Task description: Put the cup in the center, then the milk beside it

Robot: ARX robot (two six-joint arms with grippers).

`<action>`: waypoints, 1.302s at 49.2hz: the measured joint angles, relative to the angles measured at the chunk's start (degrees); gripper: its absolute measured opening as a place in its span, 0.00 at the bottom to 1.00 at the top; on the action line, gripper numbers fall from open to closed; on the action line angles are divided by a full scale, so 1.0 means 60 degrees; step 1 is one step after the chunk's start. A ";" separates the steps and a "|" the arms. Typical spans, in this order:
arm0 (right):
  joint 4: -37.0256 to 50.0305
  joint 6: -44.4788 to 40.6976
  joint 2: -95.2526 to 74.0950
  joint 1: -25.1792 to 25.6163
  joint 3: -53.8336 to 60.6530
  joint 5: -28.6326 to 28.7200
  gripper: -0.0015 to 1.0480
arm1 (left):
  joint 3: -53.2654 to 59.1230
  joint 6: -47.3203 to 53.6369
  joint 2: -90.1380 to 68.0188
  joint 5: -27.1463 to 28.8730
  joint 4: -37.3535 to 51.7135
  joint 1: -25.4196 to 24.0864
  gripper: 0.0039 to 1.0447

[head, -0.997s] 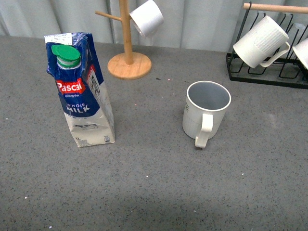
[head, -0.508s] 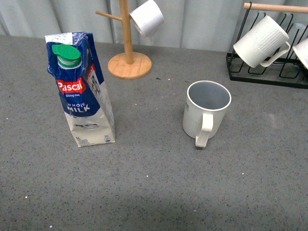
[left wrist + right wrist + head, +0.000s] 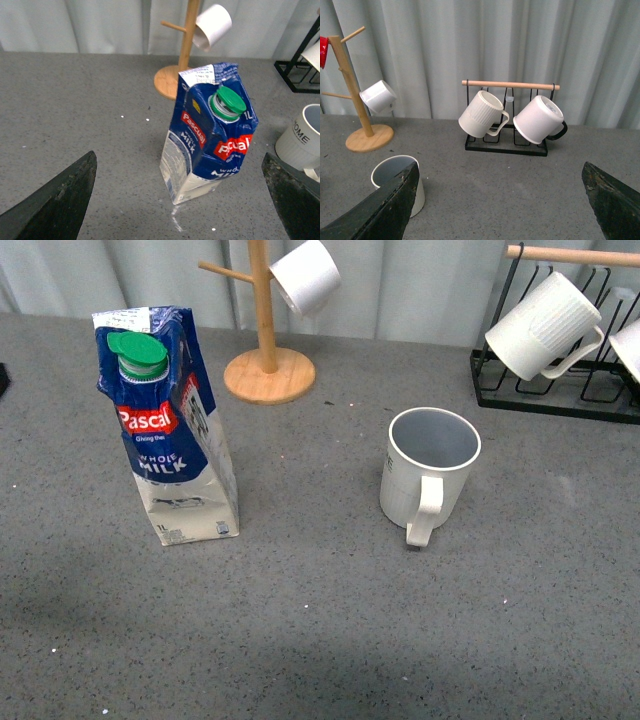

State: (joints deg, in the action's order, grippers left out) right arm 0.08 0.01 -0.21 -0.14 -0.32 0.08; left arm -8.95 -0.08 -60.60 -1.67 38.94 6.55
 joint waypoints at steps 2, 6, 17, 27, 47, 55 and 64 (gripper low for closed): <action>0.0000 0.0000 0.0000 0.0000 0.0000 0.0000 0.91 | -0.0157 -0.0018 -0.0397 0.0138 0.0095 0.0189 0.94; 0.0000 -0.0004 0.0000 0.0000 0.0000 0.0000 0.91 | -0.0444 -0.0087 -0.0943 0.0357 0.0197 0.0543 0.94; 0.0000 -0.0004 0.0000 0.0000 0.0000 0.0000 0.91 | -0.1049 -0.0299 -0.2014 0.0947 0.0353 0.1781 0.94; 0.0000 -0.0004 0.0000 0.0000 0.0000 0.0000 0.91 | -0.1446 -0.0393 -0.2852 0.1177 0.0510 0.2415 0.94; 0.0000 0.0000 0.0000 0.0000 0.0000 0.0000 0.91 | -0.2120 -0.0535 -0.4084 0.1563 0.0554 0.2503 0.94; 0.0000 0.0000 0.0000 0.0000 0.0000 0.0000 0.91 | -0.2310 -0.0517 -0.4572 0.1825 0.0725 0.2488 0.94; 0.0000 0.0000 0.0000 0.0000 0.0000 0.0000 0.91 | -0.2510 -0.0503 -0.4925 0.2248 0.0765 0.2339 0.94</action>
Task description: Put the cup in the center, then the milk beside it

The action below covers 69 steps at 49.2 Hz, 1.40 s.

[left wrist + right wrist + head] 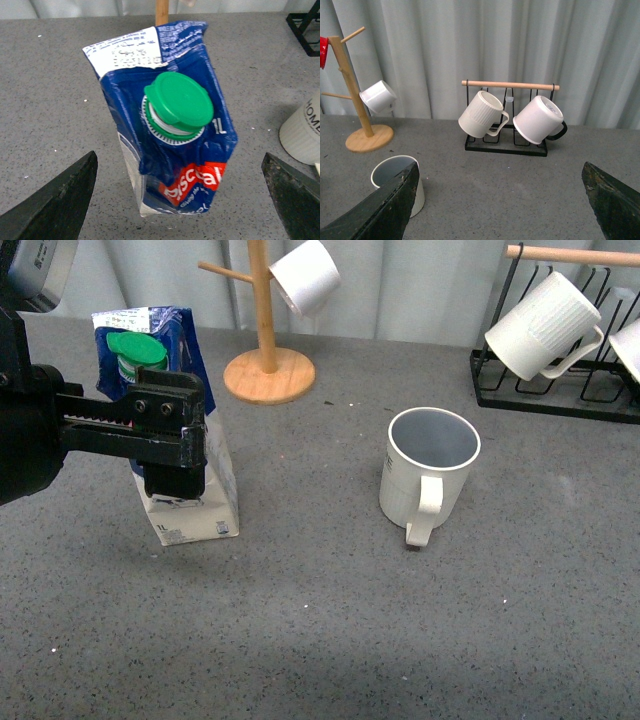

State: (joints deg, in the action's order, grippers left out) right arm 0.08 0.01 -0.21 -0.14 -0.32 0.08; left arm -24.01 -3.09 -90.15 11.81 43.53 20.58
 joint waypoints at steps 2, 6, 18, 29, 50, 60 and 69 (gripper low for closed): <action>0.0000 0.0000 0.0000 0.0000 0.0000 0.0000 0.91 | -0.0036 -0.0004 -0.0036 0.0025 0.0000 -0.0040 0.94; 0.0000 0.0000 0.0000 0.0000 0.0000 0.0000 0.91 | -0.0113 -0.0025 -0.0109 0.0033 0.0000 -0.0095 0.94; 0.0000 0.0000 0.0000 0.0000 0.0000 0.0000 0.91 | -0.0244 -0.0102 -0.0350 0.0047 0.0007 -0.0109 0.94; 0.0000 0.0000 0.0000 0.0000 0.0000 0.0000 0.91 | -0.0291 -0.0229 -0.0514 0.0040 0.0200 -0.0146 0.85; 0.0000 0.0000 0.0000 0.0000 0.0000 0.0000 0.91 | -0.0430 -0.0463 -0.0332 0.0084 0.0062 0.0007 0.12; 0.0000 0.0000 0.0000 0.0000 0.0000 0.0000 0.91 | -0.0594 -0.0532 -0.0208 0.0222 0.0062 0.0576 0.05; 0.0000 0.0000 0.0000 0.0000 0.0000 0.0000 0.91 | -0.0867 -0.0568 -0.0455 0.0415 0.0157 0.1260 0.05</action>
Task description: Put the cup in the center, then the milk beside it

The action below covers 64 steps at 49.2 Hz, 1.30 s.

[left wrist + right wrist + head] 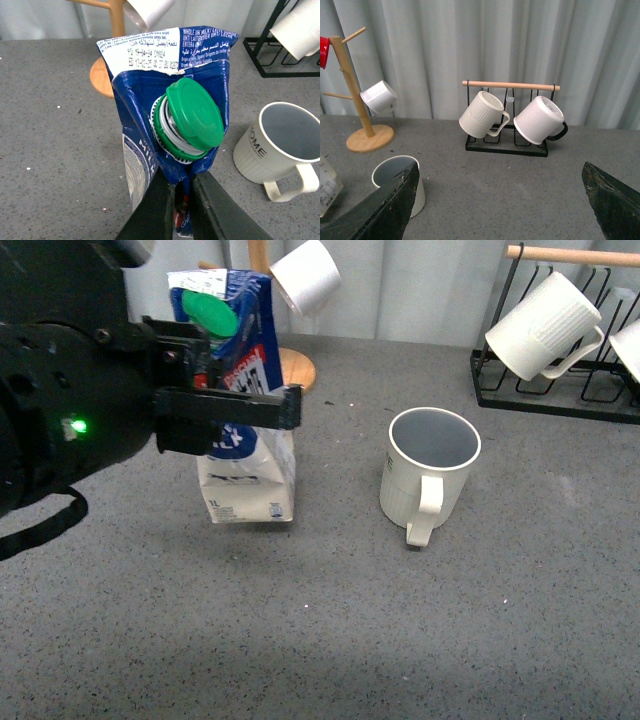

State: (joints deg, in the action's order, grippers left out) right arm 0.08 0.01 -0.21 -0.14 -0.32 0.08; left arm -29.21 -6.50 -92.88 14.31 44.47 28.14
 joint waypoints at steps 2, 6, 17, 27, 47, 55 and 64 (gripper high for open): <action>0.0000 0.0000 0.0000 0.0000 0.0000 0.0000 0.91 | -0.0062 -0.0015 -0.0120 0.0055 0.0036 0.0171 0.05; 0.0000 -0.0004 0.0000 0.0000 0.0000 0.0000 0.91 | -0.0149 -0.0062 -0.0302 0.0120 0.0091 0.0397 0.05; 0.0000 -0.0004 0.0000 0.0000 0.0000 0.0000 0.91 | -0.0525 -0.0186 -0.0867 0.0149 0.0503 0.0889 0.05; 0.0000 0.0000 0.0000 0.0000 0.0000 0.0000 0.91 | -0.0670 -0.0237 -0.1067 0.0204 0.0543 0.1067 0.05; 0.0000 0.0000 0.0000 0.0000 0.0000 0.0000 0.91 | -0.1053 -0.0237 -0.1756 0.0310 0.0656 0.1279 0.05; 0.0000 0.0000 0.0000 0.0000 0.0000 0.0000 0.91 | -0.1100 -0.0237 -0.1825 0.0299 0.0656 0.1279 0.05; 0.0000 0.0000 0.0000 0.0000 0.0000 0.0000 0.91 | -0.1104 -0.0324 -0.1814 0.0280 0.0619 0.1341 0.34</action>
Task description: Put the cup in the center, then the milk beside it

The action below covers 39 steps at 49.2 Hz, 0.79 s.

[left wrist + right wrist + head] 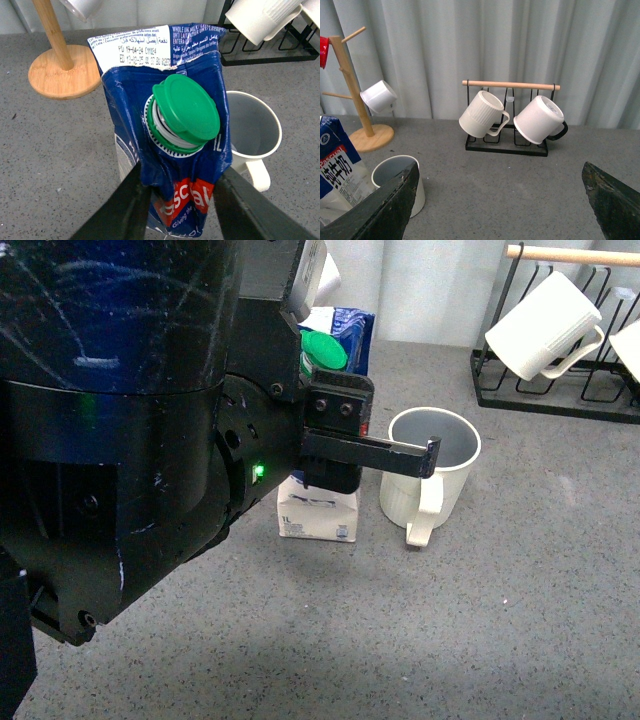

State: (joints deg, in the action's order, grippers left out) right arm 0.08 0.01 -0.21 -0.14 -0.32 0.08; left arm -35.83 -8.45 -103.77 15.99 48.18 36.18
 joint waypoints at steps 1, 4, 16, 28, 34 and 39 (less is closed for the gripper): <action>0.0000 0.0000 0.0000 0.0000 0.0000 0.0000 0.91 | 0.0000 0.0000 0.0018 0.0007 0.0000 0.0011 0.38; 0.0000 0.0000 0.0000 0.0000 0.0000 0.0000 0.91 | 0.0000 0.0007 0.0080 0.0044 0.0004 0.0036 0.46; 0.0000 -0.0004 0.0000 0.0000 0.0000 0.0000 0.91 | -0.0098 -0.0036 0.0605 0.0168 0.0000 -0.0058 0.84; 0.0000 -0.0004 0.0000 0.0000 0.0000 0.0000 0.91 | -0.0211 -0.0117 0.1064 0.0168 0.0124 -0.0688 0.94; 0.0000 0.0000 0.0000 0.0000 0.0000 0.0000 0.91 | -0.0208 -0.0160 0.1140 0.0168 0.0142 -0.1162 0.94; 0.0000 -0.0004 0.0000 0.0000 0.0000 0.0000 0.91 | -0.0160 -0.0106 0.1177 0.0328 0.0109 -0.1632 0.94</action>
State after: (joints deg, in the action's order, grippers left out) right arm 0.08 -0.01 -0.21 -0.14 -0.32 0.08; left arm -36.80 -9.08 -96.71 17.96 48.84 26.39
